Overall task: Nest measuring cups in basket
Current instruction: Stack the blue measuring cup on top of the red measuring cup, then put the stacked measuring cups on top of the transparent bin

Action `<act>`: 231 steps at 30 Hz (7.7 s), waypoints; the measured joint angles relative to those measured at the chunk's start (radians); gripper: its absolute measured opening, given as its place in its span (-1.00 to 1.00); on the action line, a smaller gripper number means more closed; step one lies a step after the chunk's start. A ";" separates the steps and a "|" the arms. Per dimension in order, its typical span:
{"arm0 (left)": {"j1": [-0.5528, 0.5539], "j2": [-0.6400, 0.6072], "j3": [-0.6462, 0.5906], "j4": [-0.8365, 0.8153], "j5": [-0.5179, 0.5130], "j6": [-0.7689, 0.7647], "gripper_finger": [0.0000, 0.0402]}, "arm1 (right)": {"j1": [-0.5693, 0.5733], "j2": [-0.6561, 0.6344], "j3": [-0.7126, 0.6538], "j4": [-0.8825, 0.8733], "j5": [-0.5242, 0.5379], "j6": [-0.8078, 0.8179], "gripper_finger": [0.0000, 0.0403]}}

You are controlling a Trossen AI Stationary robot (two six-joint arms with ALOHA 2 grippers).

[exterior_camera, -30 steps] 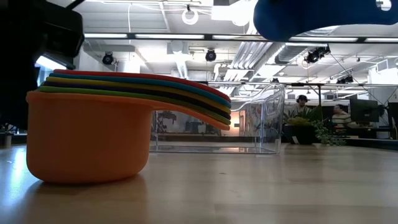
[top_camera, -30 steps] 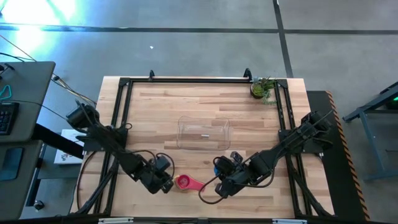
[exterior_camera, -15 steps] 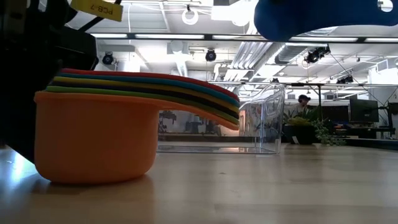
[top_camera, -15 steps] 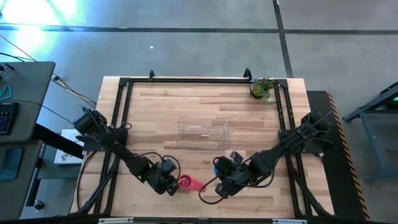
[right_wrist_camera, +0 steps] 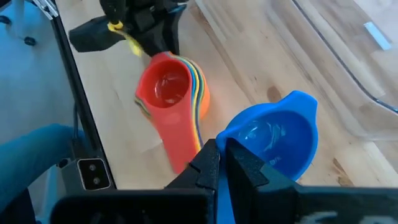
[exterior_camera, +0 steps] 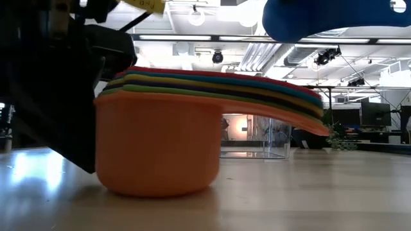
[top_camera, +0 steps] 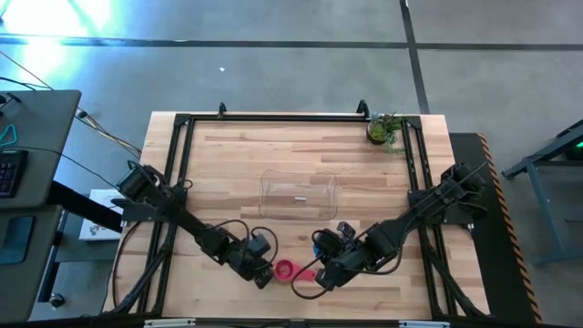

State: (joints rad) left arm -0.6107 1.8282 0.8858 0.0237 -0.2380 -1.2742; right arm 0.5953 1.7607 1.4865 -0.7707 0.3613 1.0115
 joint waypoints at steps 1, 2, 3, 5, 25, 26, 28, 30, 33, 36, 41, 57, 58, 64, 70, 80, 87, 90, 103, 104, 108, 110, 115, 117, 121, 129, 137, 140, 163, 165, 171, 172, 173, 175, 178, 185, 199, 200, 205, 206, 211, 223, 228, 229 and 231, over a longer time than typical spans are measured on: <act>0.003 0.000 0.001 0.000 0.010 0.009 -0.75 | 0.000 0.000 0.000 0.006 -0.006 -0.003 -0.98; 0.003 -0.002 0.001 -0.002 0.020 0.016 -0.75 | 0.000 0.000 0.000 0.016 -0.015 -0.010 -0.98; 0.003 -0.007 0.000 -0.012 0.024 0.023 -0.75 | 0.000 0.000 0.000 0.028 -0.022 -0.023 -0.98; -0.002 -0.024 0.000 -0.020 0.035 0.029 -0.75 | 0.000 0.001 0.000 0.067 -0.029 -0.045 -0.98; -0.020 -0.451 0.000 -0.304 0.022 0.202 -0.75 | -0.076 0.013 0.018 0.461 -0.106 -0.470 -0.98; -0.020 -0.472 0.000 -0.302 0.023 0.212 -0.75 | -0.082 0.013 0.029 0.462 -0.109 -0.490 -0.98; -0.020 -0.518 0.000 -0.313 0.022 0.227 -0.75 | -0.095 0.015 0.057 0.458 -0.110 -0.529 -0.98; -0.020 -0.559 0.000 -0.312 0.022 0.239 -0.75 | -0.106 0.020 0.097 0.430 -0.111 -0.582 -0.98; -0.020 -0.617 -0.001 -0.326 0.022 0.260 -0.75 | -0.125 0.043 0.181 0.343 -0.129 -0.631 -0.98; -0.018 -0.669 0.000 -0.339 0.022 0.278 -0.75 | -0.139 0.089 0.289 0.178 -0.129 -0.639 -0.98; -0.018 -0.739 0.000 -0.384 0.007 0.285 -0.75 | -0.144 0.204 0.471 -0.069 -0.135 -0.669 -0.98; -0.018 -0.833 0.000 -0.531 -0.084 0.271 -0.75 | -0.076 0.573 0.870 -0.379 -0.283 -0.788 -0.98; -0.018 -0.831 0.000 -0.527 -0.085 0.268 -0.75 | -0.076 0.584 0.871 -0.384 -0.284 -0.797 -0.98; -0.018 -0.829 -0.004 -0.534 -0.088 0.255 -0.75 | -0.079 0.614 0.836 -0.420 -0.307 -0.807 -0.98; -0.018 -0.830 -0.004 -0.537 -0.093 0.255 -0.75 | -0.088 0.617 0.837 -0.421 -0.292 -0.815 -0.98; -0.018 -0.830 -0.004 -0.545 -0.116 0.254 -0.75 | -0.106 0.621 0.836 -0.372 -0.322 -0.863 -0.98; -0.018 -0.830 -0.004 -0.548 -0.118 0.254 -0.75 | -0.111 0.634 0.835 -0.381 -0.355 -0.863 -0.98; -0.018 -0.830 -0.004 -0.551 -0.118 0.255 -0.75 | -0.111 0.634 0.835 -0.376 -0.355 -0.863 -0.98; -0.018 -0.830 -0.004 -0.551 -0.118 0.255 -0.75 | -0.120 0.634 0.835 -0.369 -0.365 -0.886 -0.94; -0.018 -0.830 -0.004 -0.551 -0.118 0.255 -0.75 | -0.120 0.634 0.835 -0.370 -0.360 -0.884 -0.91; -0.018 -0.830 -0.004 -0.551 -0.118 0.255 -0.75 | -0.120 0.634 0.835 -0.369 -0.344 -0.881 -0.72; -0.018 -0.830 -0.004 -0.551 -0.118 0.255 -0.75 | -0.120 0.634 0.835 -0.369 -0.344 -0.881 -0.63; -0.018 -0.830 -0.004 -0.551 -0.118 0.256 -0.75 | -0.121 0.634 0.835 -0.368 -0.344 -0.881 -0.55; -0.018 -0.830 -0.004 -0.551 -0.118 0.256 -0.75 | -0.122 0.634 0.836 -0.369 -0.344 -0.879 -0.55; -0.018 -0.830 -0.004 -0.551 -0.118 0.256 -0.75 | -0.122 0.632 0.870 -0.392 -0.360 -0.842 -0.54; -0.018 -0.830 -0.004 -0.559 -0.117 0.257 -0.75 | -0.100 0.563 0.865 -0.472 -0.350 -0.741 -0.54; -0.018 -0.829 -0.004 -0.583 -0.116 0.255 -0.75 | -0.040 0.530 0.865 -0.660 -0.219 -0.652 -0.54; -0.018 -0.829 -0.004 -0.584 -0.116 0.248 -0.75 | -0.022 0.529 0.865 -0.742 -0.176 -0.586 -0.54; -0.018 -0.829 -0.004 -0.584 -0.106 0.228 -0.75 | 0.121 0.508 0.853 -0.800 -0.018 -0.316 -0.56; -0.018 -0.829 -0.004 -0.585 -0.106 0.228 -0.75 | 0.128 0.507 0.838 -0.798 0.004 -0.291 -0.56; -0.018 -0.829 -0.004 -0.585 -0.104 0.228 -0.75 | 0.141 0.508 0.729 -0.800 0.004 -0.220 -0.56; -0.018 -0.830 -0.004 -0.585 -0.104 0.228 -0.75 | 0.142 0.508 0.706 -0.800 -0.003 -0.205 -0.56; -0.018 -0.830 -0.004 -0.586 -0.104 0.228 -0.75 | 0.141 0.508 0.683 -0.799 -0.009 -0.196 -0.56; -0.018 -0.835 -0.004 -0.599 -0.093 0.236 -0.75 | 0.140 0.498 0.639 -0.791 -0.031 -0.177 -0.56; -0.018 -0.862 -0.004 -0.636 -0.074 0.260 -0.75 | 0.135 0.456 0.554 -0.755 -0.047 -0.170 -0.56; 0.016 -0.995 -0.005 -0.792 -0.115 0.281 -0.75 | 0.087 0.231 0.224 -0.491 -0.063 -0.161 -0.57; 0.078 -1.255 -0.006 -0.828 -0.169 0.581 -0.75 | -0.038 -0.168 -0.264 -0.170 -0.084 -0.119 -0.63; 0.081 -1.265 -0.006 -0.828 -0.170 0.604 -0.75 | -0.045 -0.179 -0.275 -0.171 -0.084 -0.116 -0.63; 0.083 -1.310 -0.028 -0.797 -0.172 0.710 -0.75 | -0.071 -0.201 -0.289 -0.168 -0.084 -0.121 -0.63; 0.083 -1.327 -0.045 -0.781 -0.171 0.731 -0.75 | -0.076 -0.201 -0.289 -0.168 -0.084 -0.121 -0.63; 0.083 -1.434 -0.134 -0.755 -0.183 0.762 -0.75 | -0.092 -0.200 -0.289 -0.152 -0.085 -0.121 -0.63; 0.083 -1.695 -0.425 -0.388 -0.108 0.927 -0.75 | -0.092 -0.199 -0.289 -0.144 -0.112 -0.122 -0.63; 0.083 -1.717 -0.521 -0.274 -0.071 0.997 -0.75 | -0.092 -0.199 -0.289 -0.144 -0.115 -0.129 -0.63; 0.083 -1.717 -0.536 -0.256 -0.058 1.012 -0.75 | -0.092 -0.199 -0.289 -0.144 -0.115 -0.129 -0.63; 0.083 -1.717 -0.566 -0.230 -0.028 1.041 -0.75 | -0.092 -0.199 -0.289 -0.142 -0.115 -0.129 -0.63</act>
State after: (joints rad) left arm -0.5278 0.1108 0.3195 -0.2061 -0.2665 -0.2329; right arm 0.5037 1.5616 1.1973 -0.9127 0.2459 0.8822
